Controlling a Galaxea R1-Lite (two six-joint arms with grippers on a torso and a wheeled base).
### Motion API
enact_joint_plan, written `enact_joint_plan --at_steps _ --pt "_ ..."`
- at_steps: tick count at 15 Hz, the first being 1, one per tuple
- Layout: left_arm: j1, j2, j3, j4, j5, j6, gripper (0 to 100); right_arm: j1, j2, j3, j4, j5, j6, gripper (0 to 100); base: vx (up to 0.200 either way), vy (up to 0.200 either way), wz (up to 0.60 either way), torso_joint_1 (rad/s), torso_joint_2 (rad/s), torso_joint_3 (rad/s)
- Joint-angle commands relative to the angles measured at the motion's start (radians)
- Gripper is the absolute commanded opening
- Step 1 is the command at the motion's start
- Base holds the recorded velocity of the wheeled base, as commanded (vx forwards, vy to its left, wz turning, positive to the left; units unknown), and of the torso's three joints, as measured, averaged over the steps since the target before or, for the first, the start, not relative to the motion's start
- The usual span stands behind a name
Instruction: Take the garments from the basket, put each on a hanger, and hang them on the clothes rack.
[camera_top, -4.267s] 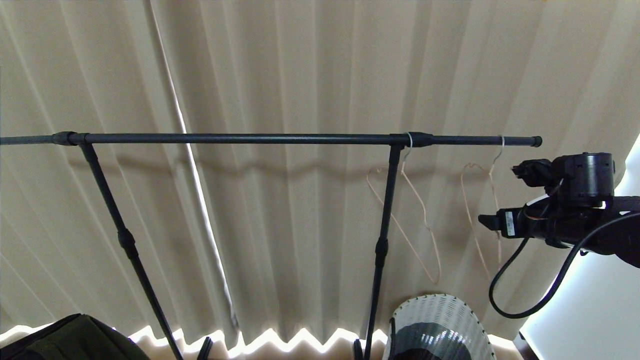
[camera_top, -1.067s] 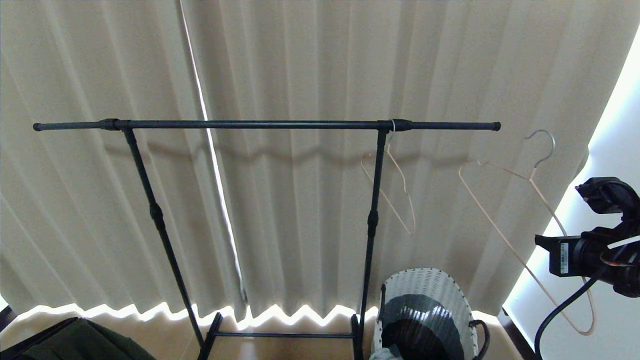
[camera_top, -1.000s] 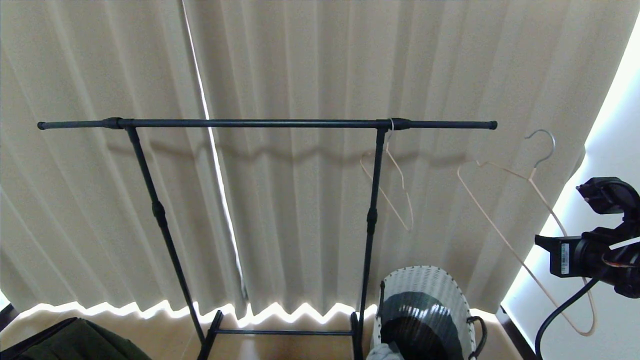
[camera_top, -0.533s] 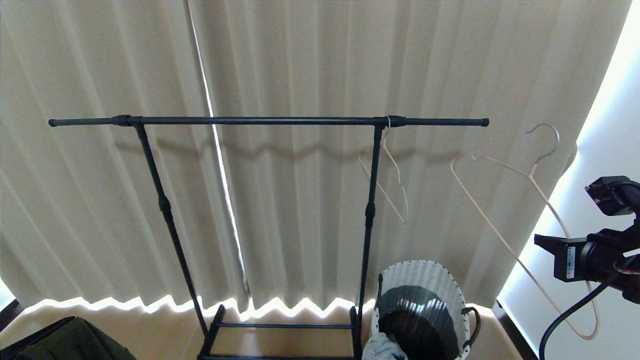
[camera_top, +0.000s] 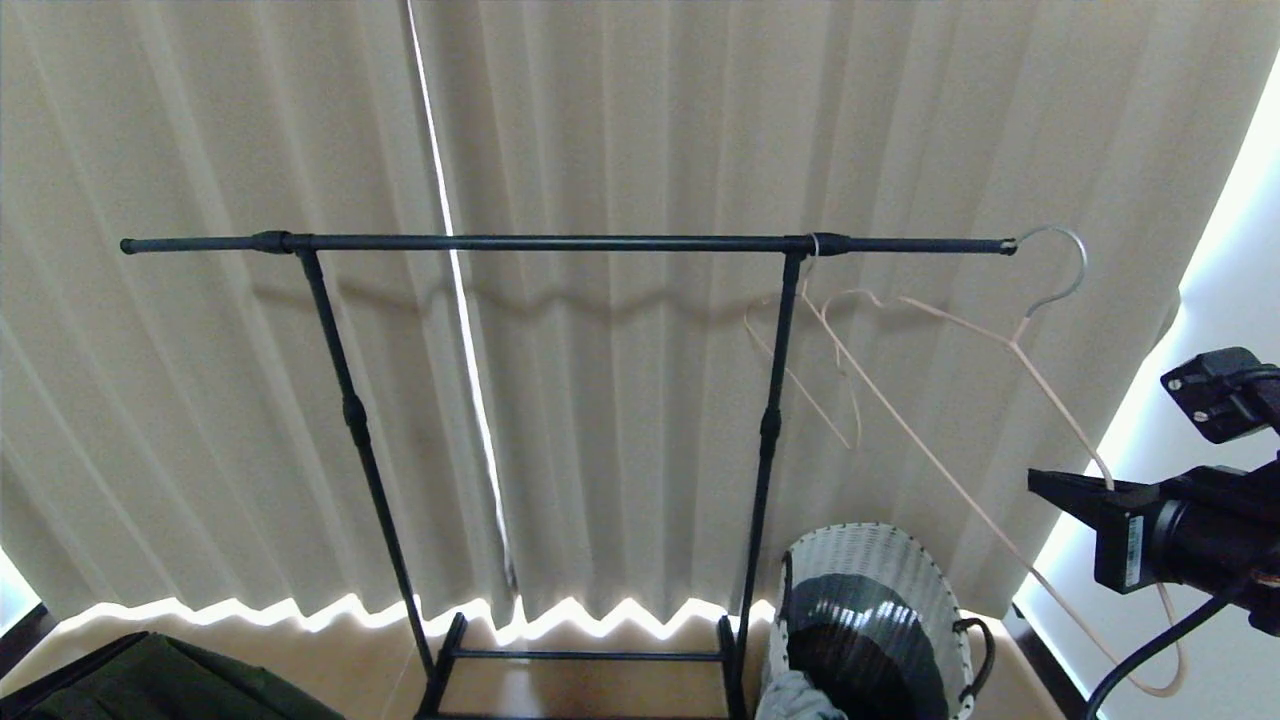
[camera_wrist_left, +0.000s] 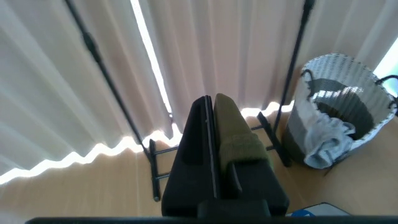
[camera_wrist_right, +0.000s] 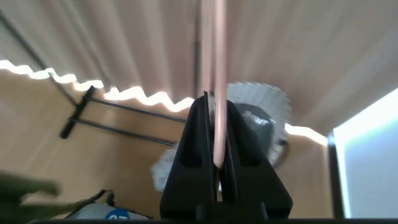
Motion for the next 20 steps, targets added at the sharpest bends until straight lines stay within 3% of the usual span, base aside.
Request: enact_joint_plan --at_steps 1,8,15,18,20 --pt "0.000 0.001 0.000 0.000 0.000 0.000 0 0.016 -0.009 0.004 0.001 0.001 0.000 0 0.000 0.200 0.00 0.007 0.00 0.002" --pt "0.000 0.001 0.004 0.000 0.000 0.002 0 0.031 -0.008 0.030 -0.009 0.001 0.000 0 0.000 0.200 0.00 0.002 0.00 0.002" --pt "-0.011 -0.050 0.039 0.004 -0.006 0.097 0 0.127 -0.001 0.064 -0.010 0.002 0.002 0 0.000 0.000 0.00 0.000 0.00 0.000" --pt "-0.011 0.140 -0.084 0.006 0.000 0.166 0 0.197 0.022 0.053 -0.013 0.072 0.002 0 0.000 0.000 0.00 0.000 0.00 0.000" --pt "-0.011 0.280 -0.199 0.006 0.000 0.152 0 0.258 0.045 0.032 -0.013 0.073 0.005 0 0.000 0.000 0.00 0.000 0.00 0.000"
